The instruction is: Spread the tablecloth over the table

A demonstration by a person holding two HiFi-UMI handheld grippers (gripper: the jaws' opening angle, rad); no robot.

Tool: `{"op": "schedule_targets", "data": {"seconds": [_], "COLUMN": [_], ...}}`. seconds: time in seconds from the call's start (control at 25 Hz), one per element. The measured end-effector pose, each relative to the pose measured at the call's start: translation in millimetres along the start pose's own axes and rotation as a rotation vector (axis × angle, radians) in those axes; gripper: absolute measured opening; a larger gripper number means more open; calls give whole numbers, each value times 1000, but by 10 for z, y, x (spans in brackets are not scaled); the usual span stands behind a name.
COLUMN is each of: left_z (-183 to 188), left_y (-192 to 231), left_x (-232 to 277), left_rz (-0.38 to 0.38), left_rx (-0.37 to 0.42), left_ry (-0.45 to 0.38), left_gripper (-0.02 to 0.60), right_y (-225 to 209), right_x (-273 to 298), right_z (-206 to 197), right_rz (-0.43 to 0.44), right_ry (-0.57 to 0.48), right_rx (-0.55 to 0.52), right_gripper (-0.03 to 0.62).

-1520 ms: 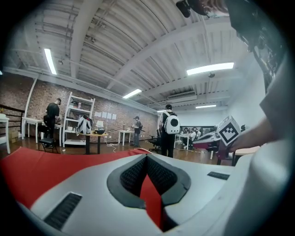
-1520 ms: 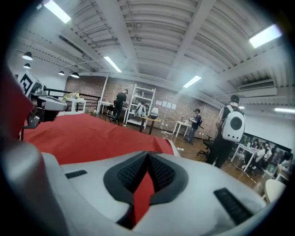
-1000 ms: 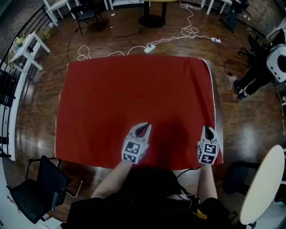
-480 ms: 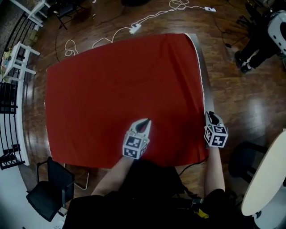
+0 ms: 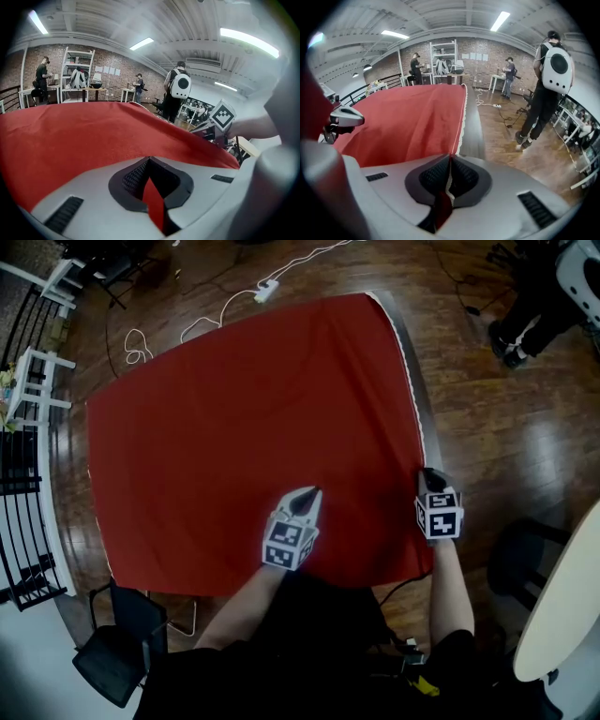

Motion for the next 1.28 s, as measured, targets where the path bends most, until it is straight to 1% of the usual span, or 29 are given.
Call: {"op": "schedule_targets", "data": {"seconds": [0.08,0.2,0.32,0.4,0.52,0.64,0.68,0.76,0.84,1.08,1.12,1.28], "left_z": [1,4,2,8,4,-27,-39,-65,-76,-48,-33,-41], "left_y": [13,33,62,86,124,161,169,177,181,147,132,105], "left_x": [18,33,30,13,-17,-29,-28,-27,-37,-104,-107,-108], "left_rz": [-1,2,5,8,10,11,11,11,9,-2,-5,-7], "left_rx": [-6,-14,-17,-19,-20,-15,-15,-15,-15,-22,-22,-18], "left_ry": [6,11,18,16,15,21,23,26,24,-9,-13,-25], "left_gripper": [2,2,2,2,2,2,2,2,2,2,2,2], "right_y": [-102,-371,-531,-529,-495,-528,-562,-672,-809,-1030,-1033,-868], "right_x": [10,19,35,39,39,22,3,-60,-162,-682,-763,-1016], "right_z": [18,39,59,54,52,59,48,3,-51,-220,-239,-285], "right_rz": [-26,-103,-113,-125,-178,-238,-257,-300,-332,-346,-343,-293], "right_ry": [-4,0,4,11,14,15,22,40,41,-44,-69,-194], "right_rx": [11,43,73,53,-9,-46,-54,-61,-44,75,85,115], "right_gripper": [18,17,18,18,21,76,96,97,97,90,62,60]}}
Point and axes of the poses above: the fingertips, and each gripper's own axes: x forward along the fingers, y to its left, z out of its top, the point moved 4 cm from there along -x, backward along the fingers, and after that the axes turned 2 degrees about -y, right-handed, at the moved point
